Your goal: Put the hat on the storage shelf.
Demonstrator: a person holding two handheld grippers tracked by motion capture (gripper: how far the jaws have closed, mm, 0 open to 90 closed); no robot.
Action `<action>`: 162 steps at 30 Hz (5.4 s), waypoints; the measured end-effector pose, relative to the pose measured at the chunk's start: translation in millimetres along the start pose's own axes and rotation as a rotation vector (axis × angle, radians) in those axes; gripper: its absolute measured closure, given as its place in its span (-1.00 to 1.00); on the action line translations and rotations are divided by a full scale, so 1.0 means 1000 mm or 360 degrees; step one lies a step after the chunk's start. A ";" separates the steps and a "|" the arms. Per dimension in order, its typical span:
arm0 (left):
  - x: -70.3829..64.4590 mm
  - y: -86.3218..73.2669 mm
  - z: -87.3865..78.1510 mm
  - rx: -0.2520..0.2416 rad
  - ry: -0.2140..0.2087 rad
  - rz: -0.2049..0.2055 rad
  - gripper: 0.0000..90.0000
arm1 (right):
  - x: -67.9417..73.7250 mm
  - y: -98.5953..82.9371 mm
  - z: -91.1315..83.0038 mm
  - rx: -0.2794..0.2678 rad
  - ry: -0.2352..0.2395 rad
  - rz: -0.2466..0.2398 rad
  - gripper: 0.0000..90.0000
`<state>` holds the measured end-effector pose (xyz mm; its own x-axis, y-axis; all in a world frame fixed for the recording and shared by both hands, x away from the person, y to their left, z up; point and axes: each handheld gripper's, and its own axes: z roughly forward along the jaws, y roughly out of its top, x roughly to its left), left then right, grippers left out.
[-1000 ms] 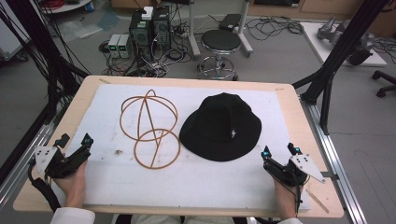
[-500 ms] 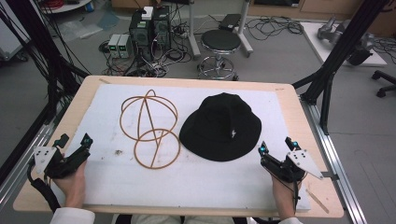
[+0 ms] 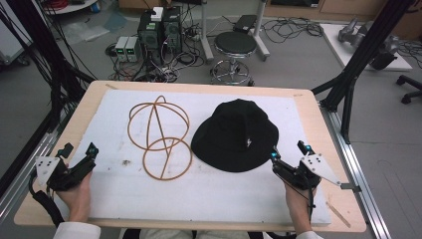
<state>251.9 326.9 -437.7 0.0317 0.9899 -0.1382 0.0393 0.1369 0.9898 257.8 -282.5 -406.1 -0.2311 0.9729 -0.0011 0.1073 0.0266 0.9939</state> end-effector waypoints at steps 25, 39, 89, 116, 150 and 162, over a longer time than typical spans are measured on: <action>0.000 0.000 -0.001 -0.0004 -0.0001 0.0004 -0.47 | 0.022 0.015 0.027 0.0106 0.0217 0.0020 -0.70; 0.000 0.000 -0.001 -0.0009 0.0002 -0.0006 -0.47 | 0.046 0.013 0.056 0.0193 0.0284 0.0000 -0.70; 0.003 0.001 0.001 -0.0009 -0.0011 -0.0026 -0.47 | 0.069 0.004 0.113 0.0281 0.0219 0.0018 0.90; 0.003 0.001 0.002 -0.0013 -0.0024 -0.0046 -0.47 | 0.063 0.055 0.073 -0.0124 0.0245 0.0027 0.90; 0.000 0.000 0.006 -0.0023 -0.0052 -0.0071 -0.47 | 0.067 0.141 0.035 -0.0618 0.0353 0.0145 0.91; 0.000 0.000 0.004 -0.0025 -0.0052 -0.0090 -0.47 | 0.099 0.169 0.045 -0.0689 0.0554 0.0226 0.91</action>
<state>256.4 326.9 -437.8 0.0625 0.9789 -0.1946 0.0261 0.1933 0.9808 296.7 -170.9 -243.5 -0.5563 0.8250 0.0996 -0.2284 -0.2670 0.9362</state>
